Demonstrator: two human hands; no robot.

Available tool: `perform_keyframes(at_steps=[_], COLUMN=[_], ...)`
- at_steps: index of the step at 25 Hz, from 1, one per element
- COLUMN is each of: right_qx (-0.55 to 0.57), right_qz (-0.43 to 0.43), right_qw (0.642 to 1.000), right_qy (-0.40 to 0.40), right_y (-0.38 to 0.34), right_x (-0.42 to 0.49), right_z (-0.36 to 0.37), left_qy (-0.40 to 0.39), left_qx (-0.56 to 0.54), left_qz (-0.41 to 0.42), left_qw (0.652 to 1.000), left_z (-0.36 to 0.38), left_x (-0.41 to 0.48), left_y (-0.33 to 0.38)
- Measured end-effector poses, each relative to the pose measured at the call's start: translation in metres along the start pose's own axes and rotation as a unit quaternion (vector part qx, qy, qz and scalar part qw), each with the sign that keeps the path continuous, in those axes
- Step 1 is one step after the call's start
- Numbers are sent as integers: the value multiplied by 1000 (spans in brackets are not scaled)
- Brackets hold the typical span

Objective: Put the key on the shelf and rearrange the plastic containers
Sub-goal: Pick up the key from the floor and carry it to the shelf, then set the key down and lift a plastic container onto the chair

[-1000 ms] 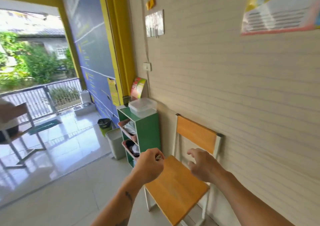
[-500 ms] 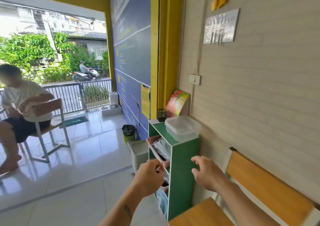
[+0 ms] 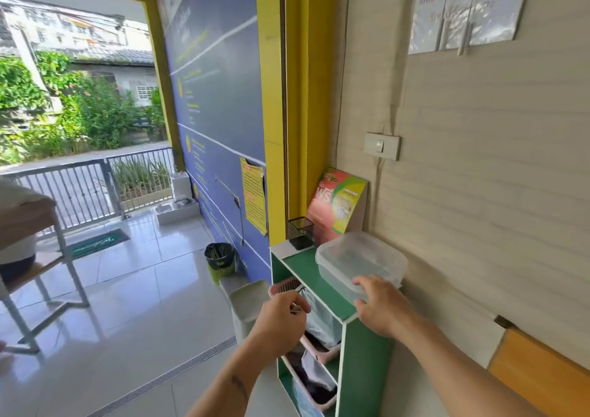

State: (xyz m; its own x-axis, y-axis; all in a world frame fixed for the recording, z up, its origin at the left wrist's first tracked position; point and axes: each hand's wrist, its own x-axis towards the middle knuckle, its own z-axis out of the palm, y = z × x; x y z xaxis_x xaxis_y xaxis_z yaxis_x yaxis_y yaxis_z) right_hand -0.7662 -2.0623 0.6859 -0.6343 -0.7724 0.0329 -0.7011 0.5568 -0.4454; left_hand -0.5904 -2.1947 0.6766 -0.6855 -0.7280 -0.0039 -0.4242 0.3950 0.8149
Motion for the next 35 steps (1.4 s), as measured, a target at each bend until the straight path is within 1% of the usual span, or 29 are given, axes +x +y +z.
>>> perform_keyframes(at_steps=[3,7,10,12,17,19,21,25,31,33,35], right_qx=[-29,-50,-59,-67,-88,-83,-96,-144,-169,-162,-155], right_qz=[7,30,60,87,158,189,216,231,245,248,247], right_qw=[1000,998,996,994,983,979,972,962,954,955,956], right_qy=[-8,-25,-29,-22,-17,-10,-12,-15,-27,-33,-37], right_y=[3,4,7,7,-3,-5,-6,-7,-11,-11,-11], right_x=[55,114,151,170,209,219,222,224,226,226,225], right_z=[1,5,16,28,59,68,78,91,99,99,98], left_qy=[-4,-37,-74,-85,-105,-125,-160,-229,-246,-247,-222], left_qx=[-20,-46,-59,-58,-23,-1,26,74,151,154,140], left_qz=[-20,-30,-4,19,62,77,103,151,223,255,286], left_qw=[1000,998,995,995,992,989,981,959,931,922,921], left_z=[8,19,29,38,50,56,63,78,90,90,86], left_x=[61,141,199,236,317,341,359,380,394,397,396], left_y=[-3,3,-3,-13,-41,-51,-62,-85,-104,-106,-106])
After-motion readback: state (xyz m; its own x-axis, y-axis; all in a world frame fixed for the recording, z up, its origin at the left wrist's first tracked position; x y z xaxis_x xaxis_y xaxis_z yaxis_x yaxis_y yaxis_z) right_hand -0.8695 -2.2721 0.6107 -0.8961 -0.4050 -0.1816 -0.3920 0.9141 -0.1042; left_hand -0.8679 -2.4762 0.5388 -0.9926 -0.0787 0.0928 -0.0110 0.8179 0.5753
